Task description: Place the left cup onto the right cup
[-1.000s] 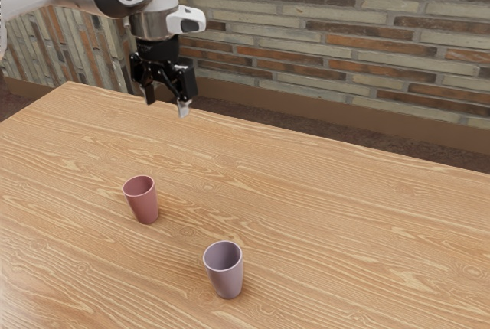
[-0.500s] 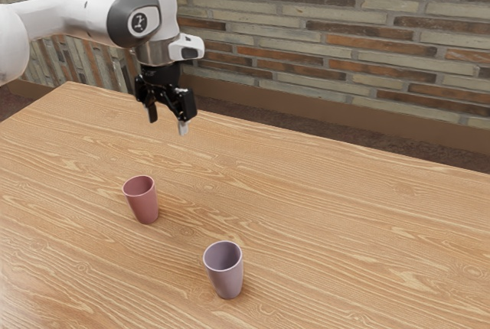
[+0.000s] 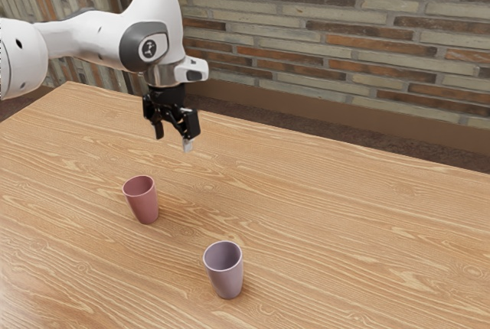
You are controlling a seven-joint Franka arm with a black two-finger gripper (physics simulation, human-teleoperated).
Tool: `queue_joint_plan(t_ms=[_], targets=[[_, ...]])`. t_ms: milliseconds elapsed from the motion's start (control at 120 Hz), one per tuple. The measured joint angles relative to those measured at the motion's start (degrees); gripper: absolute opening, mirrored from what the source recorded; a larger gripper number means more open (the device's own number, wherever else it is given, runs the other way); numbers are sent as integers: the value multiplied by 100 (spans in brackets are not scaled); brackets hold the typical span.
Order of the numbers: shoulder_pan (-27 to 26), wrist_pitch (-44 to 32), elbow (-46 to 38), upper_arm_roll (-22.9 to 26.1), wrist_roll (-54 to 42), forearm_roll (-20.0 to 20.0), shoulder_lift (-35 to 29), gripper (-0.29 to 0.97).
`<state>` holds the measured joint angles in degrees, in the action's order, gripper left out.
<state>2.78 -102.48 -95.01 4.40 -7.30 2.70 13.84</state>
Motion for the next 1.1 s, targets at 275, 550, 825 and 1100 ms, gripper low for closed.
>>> queue_joint_plan(t_ms=[275,550,825,1100], targets=[[134,-147,-11,-15,-51,-5,67,68],[273,-353,-396,-77,-58,-8,-36,68],[428,-642,-706,-140,-30,-25,-162,68],[760,-823,-978,-141,9,-33,-214,68]])
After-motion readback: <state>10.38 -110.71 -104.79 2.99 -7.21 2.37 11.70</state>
